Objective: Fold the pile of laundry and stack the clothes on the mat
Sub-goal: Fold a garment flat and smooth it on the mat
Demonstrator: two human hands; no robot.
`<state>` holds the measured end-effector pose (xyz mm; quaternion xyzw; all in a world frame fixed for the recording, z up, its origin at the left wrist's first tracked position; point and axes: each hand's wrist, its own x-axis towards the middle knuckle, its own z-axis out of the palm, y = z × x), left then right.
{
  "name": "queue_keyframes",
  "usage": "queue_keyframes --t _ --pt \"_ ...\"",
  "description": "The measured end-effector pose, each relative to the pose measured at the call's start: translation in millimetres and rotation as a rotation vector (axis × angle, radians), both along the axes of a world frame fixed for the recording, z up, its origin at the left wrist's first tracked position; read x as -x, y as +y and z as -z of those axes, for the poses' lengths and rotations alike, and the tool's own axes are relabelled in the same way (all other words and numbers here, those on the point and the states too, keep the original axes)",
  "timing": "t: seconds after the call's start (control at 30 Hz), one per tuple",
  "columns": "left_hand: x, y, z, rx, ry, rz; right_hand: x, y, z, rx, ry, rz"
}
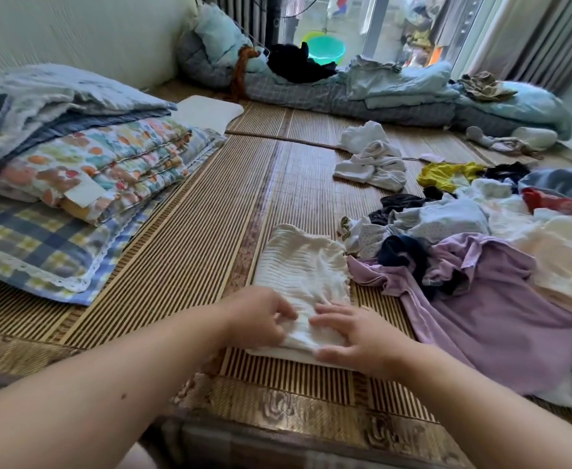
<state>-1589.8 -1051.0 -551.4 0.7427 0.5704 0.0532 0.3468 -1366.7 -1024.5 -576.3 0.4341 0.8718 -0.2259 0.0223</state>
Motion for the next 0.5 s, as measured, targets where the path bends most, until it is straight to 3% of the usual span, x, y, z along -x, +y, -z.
queue_keyframes --t 0.17,0.3,0.4,0.5 --pt "42.7 -11.7 11.8 -0.027 0.276 0.218 -12.2 -10.1 8.1 -0.236 -0.135 -0.06" --pt "52.5 -17.0 24.1 -0.146 0.31 0.251 -13.9 -11.3 9.8 -0.422 -0.016 -0.089" --pt "50.7 -13.3 25.0 -0.216 0.289 0.211 -7.0 -15.6 -3.9 -0.158 0.322 0.159" --pt "47.3 -2.7 22.4 -0.323 0.117 0.096 -3.6 -5.6 -20.5 0.032 0.607 0.363"
